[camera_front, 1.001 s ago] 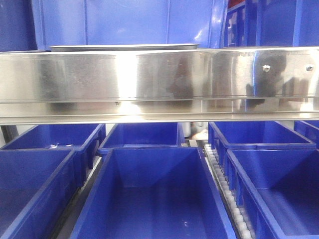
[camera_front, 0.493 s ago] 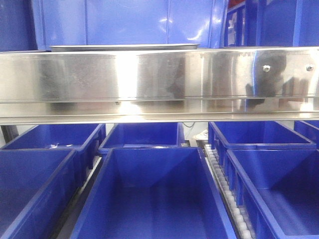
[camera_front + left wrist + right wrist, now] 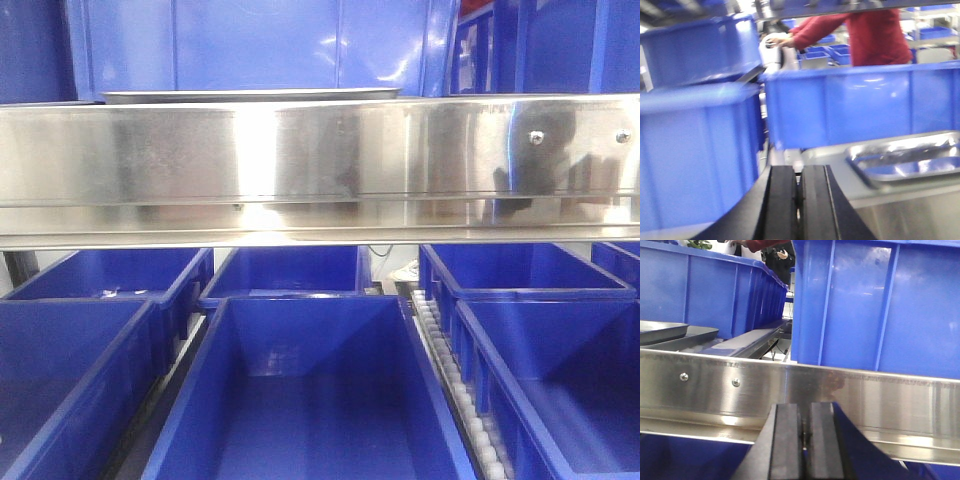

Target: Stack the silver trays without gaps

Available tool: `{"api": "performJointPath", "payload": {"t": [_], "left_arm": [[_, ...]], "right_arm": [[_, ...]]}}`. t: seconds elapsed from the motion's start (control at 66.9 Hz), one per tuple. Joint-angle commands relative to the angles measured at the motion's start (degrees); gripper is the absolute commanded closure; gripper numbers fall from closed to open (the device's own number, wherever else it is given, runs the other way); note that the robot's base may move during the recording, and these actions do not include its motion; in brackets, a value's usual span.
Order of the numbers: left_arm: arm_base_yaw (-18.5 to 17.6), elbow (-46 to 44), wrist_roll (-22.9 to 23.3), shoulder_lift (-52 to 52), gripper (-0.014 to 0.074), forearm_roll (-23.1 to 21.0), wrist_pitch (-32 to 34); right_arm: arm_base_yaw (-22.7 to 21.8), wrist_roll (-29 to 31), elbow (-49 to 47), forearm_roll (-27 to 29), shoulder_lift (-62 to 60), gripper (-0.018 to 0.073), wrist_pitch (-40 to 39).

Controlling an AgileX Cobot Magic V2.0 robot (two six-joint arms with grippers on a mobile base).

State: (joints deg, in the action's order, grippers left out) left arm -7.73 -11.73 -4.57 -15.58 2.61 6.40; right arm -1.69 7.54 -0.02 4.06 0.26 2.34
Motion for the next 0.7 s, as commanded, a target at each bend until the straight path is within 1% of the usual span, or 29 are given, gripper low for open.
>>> {"api": "performJointPath", "payload": {"t": [0.0, 0.075, 0.149, 0.179, 0.254, 0.299, 0.329, 0.403, 0.448, 0.687], "left_arm": [[1.54, 3.35, 2.14, 4.74, 0.0603, -0.85, 1.38], [3.48, 5.8, 3.65, 8.64, 0.0603, -0.85, -0.35], [5.28, 7.59, 3.67, 12.54, 0.0603, -0.85, -4.37], [5.65, 8.09, 3.67, 13.66, 0.0603, -0.85, -6.4], [6.35, 9.52, 3.67, 15.58, 0.0603, -0.85, -8.28], [6.44, 10.58, 3.67, 15.58, 0.0603, -0.85, -8.07], [6.44, 11.56, 3.67, 15.58, 0.0603, -0.85, -6.4], [6.44, 11.73, 3.67, 15.58, 0.0603, -1.04, -4.64], [6.44, 11.73, 3.67, 15.58, 0.0603, -1.5, -7.23], [6.44, 11.73, 3.67, 15.58, 0.0603, -2.27, -8.43]], "right_arm": [[-0.26, 0.51, 0.02, 0.14, -0.26, 0.0581, -0.65], [-0.26, 0.51, 0.02, 0.14, -0.26, 0.0581, -0.65], [-0.26, 0.51, 0.02, 0.14, -0.26, 0.0581, -0.65], [-0.26, 0.51, 0.02, 0.14, -0.26, 0.0581, -0.65], [-0.26, 0.51, 0.02, 0.14, -0.26, 0.0581, -0.65], [-0.26, 0.51, 0.02, 0.14, -0.26, 0.0581, -0.65], [-0.26, 0.51, 0.02, 0.14, -0.26, 0.0581, -0.65], [-0.26, 0.51, 0.02, 0.14, -0.26, 0.0581, -0.65], [-0.26, 0.51, 0.02, 0.14, -0.26, 0.0581, -0.65], [-0.26, 0.51, 0.02, 0.14, -0.26, 0.0581, -0.65]]}}
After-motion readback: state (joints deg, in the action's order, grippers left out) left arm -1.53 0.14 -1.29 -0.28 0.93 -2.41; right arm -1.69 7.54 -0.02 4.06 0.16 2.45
